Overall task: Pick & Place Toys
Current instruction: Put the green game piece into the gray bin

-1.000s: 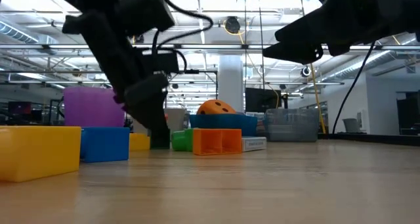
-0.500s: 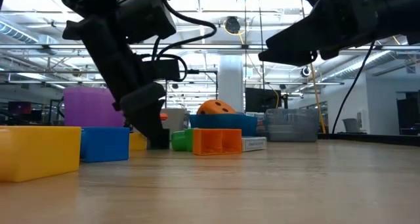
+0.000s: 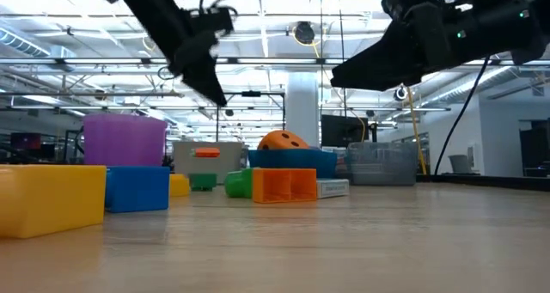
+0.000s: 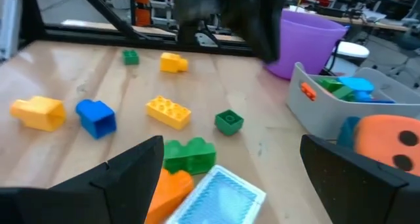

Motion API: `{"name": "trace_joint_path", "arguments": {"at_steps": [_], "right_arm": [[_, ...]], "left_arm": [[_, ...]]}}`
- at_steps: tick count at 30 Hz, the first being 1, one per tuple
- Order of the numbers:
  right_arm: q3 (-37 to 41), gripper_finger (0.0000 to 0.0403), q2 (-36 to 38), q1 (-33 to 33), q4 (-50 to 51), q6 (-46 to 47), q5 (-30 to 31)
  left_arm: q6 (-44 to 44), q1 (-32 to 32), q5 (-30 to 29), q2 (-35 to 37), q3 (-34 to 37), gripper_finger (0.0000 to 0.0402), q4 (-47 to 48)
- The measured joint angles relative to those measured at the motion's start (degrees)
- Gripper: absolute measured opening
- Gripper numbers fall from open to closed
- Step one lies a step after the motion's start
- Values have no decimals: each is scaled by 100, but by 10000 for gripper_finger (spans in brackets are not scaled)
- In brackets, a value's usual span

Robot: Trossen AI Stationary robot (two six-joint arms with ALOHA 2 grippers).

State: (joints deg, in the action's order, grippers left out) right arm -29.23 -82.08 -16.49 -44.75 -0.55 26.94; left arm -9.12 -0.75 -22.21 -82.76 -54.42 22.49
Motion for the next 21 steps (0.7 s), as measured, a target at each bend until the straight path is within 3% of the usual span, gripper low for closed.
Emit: {"name": "trace_joint_path", "arguments": {"at_steps": [5,9,14,21], "right_arm": [[0,348,0,184,0,-192,-17],[0,348,0,363,-27,-213,-20],[0,348,0,548,-77,-211,-37],[0,348,0,758,-87,-13,-943]], "left_arm": [[339,395,468,596,-5,22,133],[108,689,744,623,-4,34,431],[0,855,1152,176,6,102,974],[-59,813,2152,-740,3,220,578]]}}
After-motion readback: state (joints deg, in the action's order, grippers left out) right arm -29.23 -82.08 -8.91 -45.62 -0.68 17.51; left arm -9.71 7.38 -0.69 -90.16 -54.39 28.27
